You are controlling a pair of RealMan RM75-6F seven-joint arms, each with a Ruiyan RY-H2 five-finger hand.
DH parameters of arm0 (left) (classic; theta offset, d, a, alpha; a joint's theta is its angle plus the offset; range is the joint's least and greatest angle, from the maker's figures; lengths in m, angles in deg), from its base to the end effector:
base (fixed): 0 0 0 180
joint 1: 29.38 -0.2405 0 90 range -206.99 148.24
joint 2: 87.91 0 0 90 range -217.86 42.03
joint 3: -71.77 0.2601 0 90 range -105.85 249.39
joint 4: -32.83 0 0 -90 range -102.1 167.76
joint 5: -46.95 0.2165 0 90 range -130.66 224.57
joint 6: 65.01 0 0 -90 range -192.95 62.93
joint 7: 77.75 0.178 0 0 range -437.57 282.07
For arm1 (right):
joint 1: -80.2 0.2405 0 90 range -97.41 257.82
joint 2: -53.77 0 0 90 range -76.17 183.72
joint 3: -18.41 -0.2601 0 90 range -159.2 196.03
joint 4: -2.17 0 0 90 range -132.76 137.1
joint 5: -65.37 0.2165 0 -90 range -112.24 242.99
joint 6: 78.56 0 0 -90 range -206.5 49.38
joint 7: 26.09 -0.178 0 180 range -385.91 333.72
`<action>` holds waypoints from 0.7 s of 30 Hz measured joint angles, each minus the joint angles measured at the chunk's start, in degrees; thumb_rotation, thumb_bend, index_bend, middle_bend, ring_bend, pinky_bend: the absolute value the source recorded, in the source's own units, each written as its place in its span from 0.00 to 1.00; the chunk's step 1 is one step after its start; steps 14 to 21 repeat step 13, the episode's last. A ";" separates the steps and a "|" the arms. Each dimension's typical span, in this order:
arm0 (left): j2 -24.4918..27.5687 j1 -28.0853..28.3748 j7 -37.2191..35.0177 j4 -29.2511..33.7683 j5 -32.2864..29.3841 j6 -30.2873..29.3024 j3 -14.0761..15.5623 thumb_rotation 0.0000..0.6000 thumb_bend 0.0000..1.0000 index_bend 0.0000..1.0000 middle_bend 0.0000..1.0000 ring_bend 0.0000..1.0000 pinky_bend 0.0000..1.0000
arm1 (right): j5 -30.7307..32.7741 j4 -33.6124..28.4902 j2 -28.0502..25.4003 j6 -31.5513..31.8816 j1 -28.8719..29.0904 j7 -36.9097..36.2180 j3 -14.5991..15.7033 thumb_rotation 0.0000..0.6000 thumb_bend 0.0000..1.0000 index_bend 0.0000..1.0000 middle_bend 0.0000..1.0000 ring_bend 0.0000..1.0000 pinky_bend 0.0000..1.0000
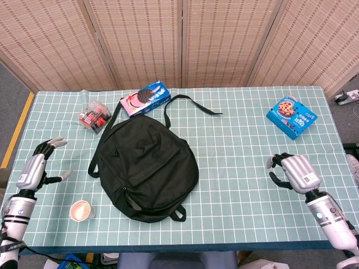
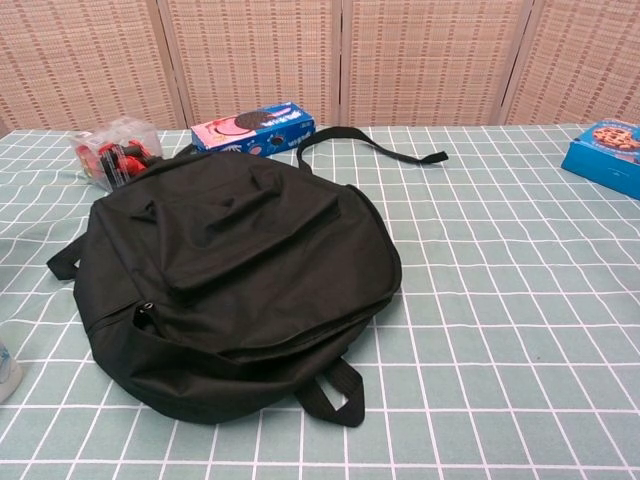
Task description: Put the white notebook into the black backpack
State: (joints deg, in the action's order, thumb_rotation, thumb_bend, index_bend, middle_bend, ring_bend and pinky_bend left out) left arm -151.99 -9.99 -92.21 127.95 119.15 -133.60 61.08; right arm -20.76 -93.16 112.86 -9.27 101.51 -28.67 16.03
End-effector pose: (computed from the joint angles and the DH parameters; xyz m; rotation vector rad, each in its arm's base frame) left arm -0.2765 0.3177 0.1398 -1.3009 -1.2351 -1.1453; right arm -0.2618 -0.2927 0.1330 1.7072 -0.9127 0.9177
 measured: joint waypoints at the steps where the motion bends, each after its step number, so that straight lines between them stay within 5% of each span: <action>1: -0.13 -1.06 0.89 -0.40 0.47 -1.77 0.60 1.00 0.26 0.24 0.12 0.08 0.03 | -0.15 -0.08 -0.10 0.84 -0.62 0.34 0.20 1.00 0.37 0.50 0.51 0.46 0.63; 13: -1.29 -12.10 9.17 -0.49 3.67 -16.80 5.82 1.00 0.26 0.27 0.12 0.07 0.03 | 0.49 -1.74 1.32 12.72 -8.53 4.72 0.28 1.00 0.37 0.52 0.52 0.46 0.63; 21: -1.29 -12.10 9.17 -0.49 3.67 -16.80 5.82 1.00 0.26 0.27 0.12 0.07 0.03 | 0.49 -1.74 1.32 12.72 -8.53 4.72 0.28 1.00 0.37 0.52 0.52 0.46 0.63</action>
